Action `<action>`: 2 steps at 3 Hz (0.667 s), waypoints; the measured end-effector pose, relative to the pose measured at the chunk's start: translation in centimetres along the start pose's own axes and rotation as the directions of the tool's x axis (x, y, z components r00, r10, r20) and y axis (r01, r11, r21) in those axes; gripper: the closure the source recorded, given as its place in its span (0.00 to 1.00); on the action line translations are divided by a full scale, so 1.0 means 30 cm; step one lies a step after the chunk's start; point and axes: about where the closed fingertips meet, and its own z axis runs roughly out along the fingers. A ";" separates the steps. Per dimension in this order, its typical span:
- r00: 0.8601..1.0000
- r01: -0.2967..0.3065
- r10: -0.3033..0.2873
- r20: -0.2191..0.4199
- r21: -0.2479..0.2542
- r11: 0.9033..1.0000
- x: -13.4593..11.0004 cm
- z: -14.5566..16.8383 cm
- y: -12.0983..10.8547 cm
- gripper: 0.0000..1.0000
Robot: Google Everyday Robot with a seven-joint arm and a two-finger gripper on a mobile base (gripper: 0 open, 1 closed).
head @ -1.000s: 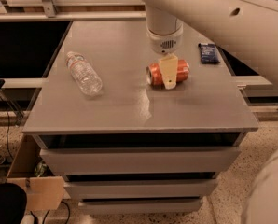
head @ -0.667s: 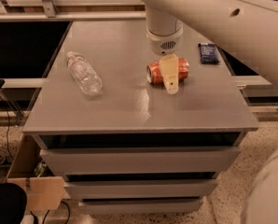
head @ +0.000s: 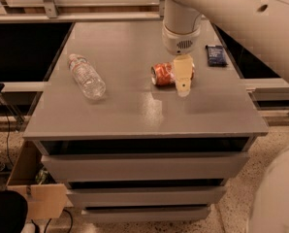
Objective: Knock coke can over
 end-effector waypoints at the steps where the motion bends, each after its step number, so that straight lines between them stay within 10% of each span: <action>1: 0.991 -0.032 0.034 0.128 -0.018 0.999 0.044 -0.015 -0.023 0.00; 2: 0.968 -0.059 0.066 0.243 -0.036 0.998 0.088 -0.030 -0.048 0.00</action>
Offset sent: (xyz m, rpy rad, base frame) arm 0.0231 -0.0433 0.0292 0.3960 0.1053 -0.0203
